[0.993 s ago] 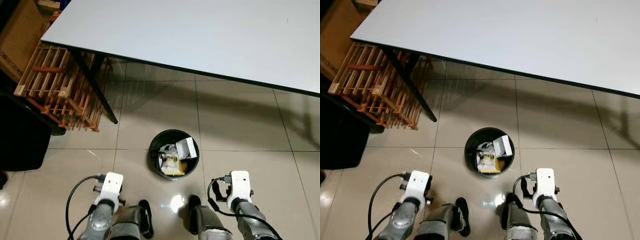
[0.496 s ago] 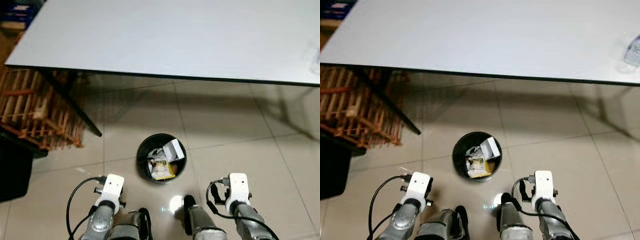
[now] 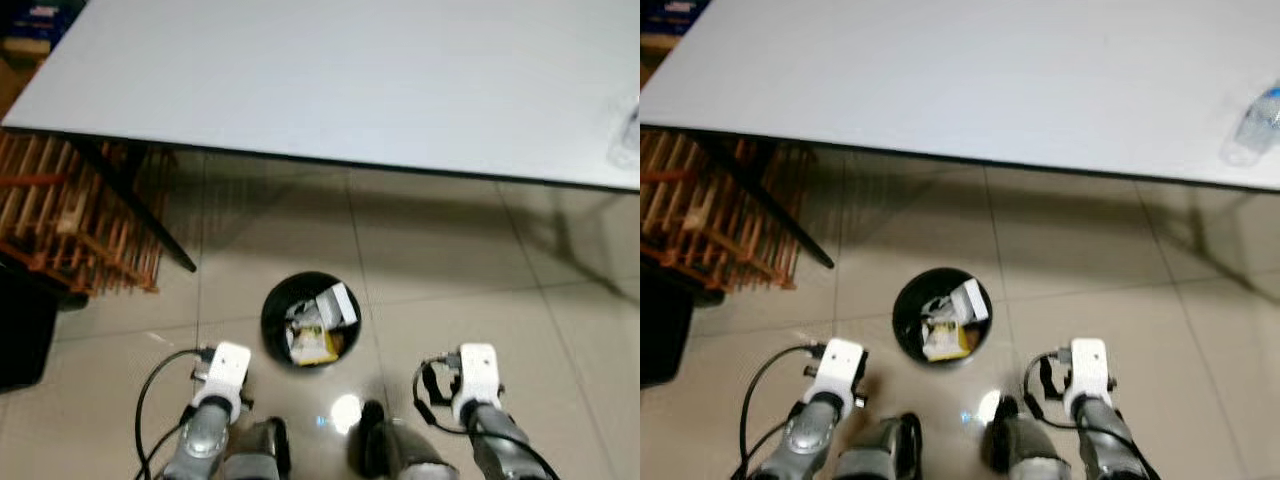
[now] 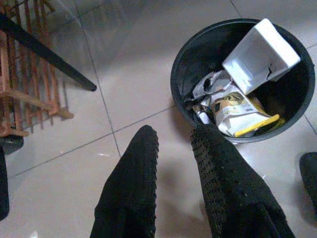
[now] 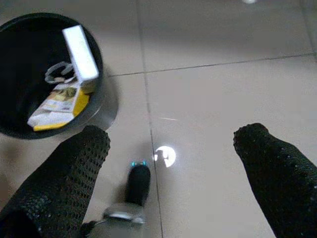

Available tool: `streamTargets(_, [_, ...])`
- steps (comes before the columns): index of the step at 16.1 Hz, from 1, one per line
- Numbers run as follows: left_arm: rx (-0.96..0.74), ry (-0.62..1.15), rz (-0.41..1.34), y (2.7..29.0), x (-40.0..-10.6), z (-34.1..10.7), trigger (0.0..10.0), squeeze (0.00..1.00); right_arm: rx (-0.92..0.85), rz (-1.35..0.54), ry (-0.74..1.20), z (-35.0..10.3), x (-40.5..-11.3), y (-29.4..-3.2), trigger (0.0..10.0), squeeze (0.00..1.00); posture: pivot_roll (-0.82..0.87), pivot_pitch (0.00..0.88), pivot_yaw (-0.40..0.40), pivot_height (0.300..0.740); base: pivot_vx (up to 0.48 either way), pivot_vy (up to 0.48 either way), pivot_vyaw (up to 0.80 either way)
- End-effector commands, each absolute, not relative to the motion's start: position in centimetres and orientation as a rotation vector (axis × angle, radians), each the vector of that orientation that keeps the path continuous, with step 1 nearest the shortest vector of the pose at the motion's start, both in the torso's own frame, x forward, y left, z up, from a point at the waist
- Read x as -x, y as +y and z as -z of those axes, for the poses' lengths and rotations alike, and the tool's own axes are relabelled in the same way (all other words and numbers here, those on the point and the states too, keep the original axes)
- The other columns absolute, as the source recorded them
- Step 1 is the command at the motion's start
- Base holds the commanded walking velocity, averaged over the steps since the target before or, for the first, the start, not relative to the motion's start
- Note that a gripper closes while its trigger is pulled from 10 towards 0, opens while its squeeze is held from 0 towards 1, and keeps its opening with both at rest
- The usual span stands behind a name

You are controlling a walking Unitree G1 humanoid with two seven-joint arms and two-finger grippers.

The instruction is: Picking trash to rubbish bin

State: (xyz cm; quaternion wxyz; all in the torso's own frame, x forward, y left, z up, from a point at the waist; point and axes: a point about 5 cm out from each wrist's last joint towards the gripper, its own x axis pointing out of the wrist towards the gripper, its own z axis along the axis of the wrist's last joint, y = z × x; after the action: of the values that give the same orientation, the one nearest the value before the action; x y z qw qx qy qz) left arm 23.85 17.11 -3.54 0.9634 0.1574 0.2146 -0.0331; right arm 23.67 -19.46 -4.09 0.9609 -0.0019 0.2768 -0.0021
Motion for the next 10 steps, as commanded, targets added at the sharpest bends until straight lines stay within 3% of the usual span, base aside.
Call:
streamTargets(1, [-0.322, 0.492, 0.058, 17.35, -22.40, 4.62, 10.0, 0.00, 0.007, 0.007, 0.589, 4.61, -22.93, -19.58, 10.0, 0.00, 0.03, 0.275, 0.077, 0.740, 0.000, -0.439, 0.00])
streamTargets(6, [-0.323, 0.490, 0.051, 17.47, -22.51, 4.55, 10.0, 0.00, 0.005, 0.008, 0.590, 4.54, -23.07, -19.64, 10.0, 0.00, 0.04, 0.283, 0.076, 0.740, 0.000, -0.432, 0.00])
streamTargets(9, [-0.322, 0.488, 0.050, 17.50, -22.58, 4.50, 10.0, 0.00, -0.003, 0.006, 0.596, 4.56, -23.13, -19.57, 10.0, 0.00, 0.04, 0.286, 0.076, 0.740, 0.000, -0.420, -0.71])
streamTargets(10, [-0.322, 0.487, 0.051, 17.49, -22.60, 4.49, 10.0, 0.00, 0.007, 0.005, 0.590, 4.50, -23.18, -19.58, 10.0, 0.00, 0.04, 0.290, 0.076, 0.740, 0.000, -0.405, 0.00])
